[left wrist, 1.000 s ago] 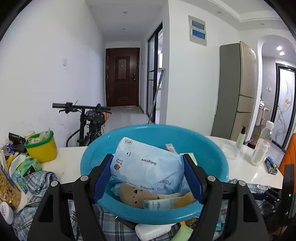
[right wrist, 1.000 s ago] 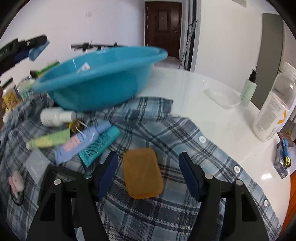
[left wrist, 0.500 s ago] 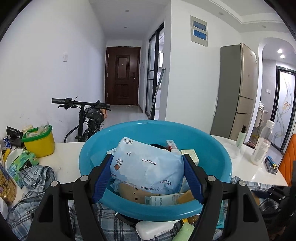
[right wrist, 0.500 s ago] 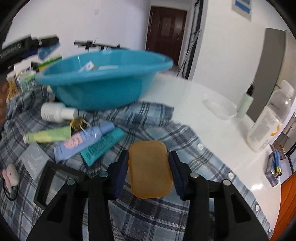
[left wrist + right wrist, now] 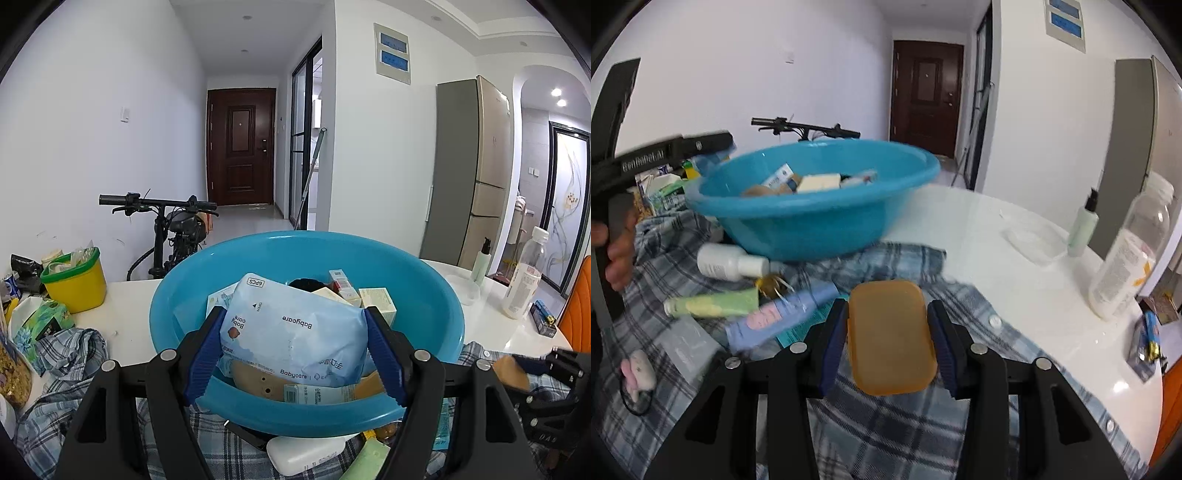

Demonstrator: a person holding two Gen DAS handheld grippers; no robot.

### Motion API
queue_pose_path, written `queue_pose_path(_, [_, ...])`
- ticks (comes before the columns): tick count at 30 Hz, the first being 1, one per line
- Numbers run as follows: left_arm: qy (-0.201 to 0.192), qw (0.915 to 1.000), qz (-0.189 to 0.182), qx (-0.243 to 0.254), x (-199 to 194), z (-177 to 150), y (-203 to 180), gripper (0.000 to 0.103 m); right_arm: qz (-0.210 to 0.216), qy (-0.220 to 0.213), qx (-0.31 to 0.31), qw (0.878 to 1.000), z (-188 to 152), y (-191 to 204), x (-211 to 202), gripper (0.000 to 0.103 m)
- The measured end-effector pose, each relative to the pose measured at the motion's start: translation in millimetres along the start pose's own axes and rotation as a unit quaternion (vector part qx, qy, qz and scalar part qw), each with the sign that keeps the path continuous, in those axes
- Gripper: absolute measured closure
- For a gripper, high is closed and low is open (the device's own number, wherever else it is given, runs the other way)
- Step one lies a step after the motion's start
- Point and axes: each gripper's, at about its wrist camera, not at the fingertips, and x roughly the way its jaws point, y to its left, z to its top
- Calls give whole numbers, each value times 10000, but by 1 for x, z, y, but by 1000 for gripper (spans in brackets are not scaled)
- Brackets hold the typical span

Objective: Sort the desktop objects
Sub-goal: 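Carry the wipes into the blue basin with the left tool while the right lifts the soap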

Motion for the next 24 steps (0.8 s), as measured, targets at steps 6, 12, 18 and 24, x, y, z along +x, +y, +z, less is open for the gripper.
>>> queue_pose_path(6, [0, 10000, 18, -23, 1, -1, 0, 27, 203, -708, 1, 9973, 53, 14, -21, 60])
queue_pose_path(12, [-35, 10000, 54, -3, -1, -1, 0, 27, 400, -1241, 176, 9913, 96, 19, -22, 60])
queue_pose_path(18, [-89, 9999, 88, -51, -7, 2, 4, 27, 621, -1478, 246, 9868, 127, 33, -4, 60])
queue_pose_path(24, [-138, 9998, 136, -105, -8, 3, 7, 27, 876, -1436, 249, 9854, 117, 46, 20, 60])
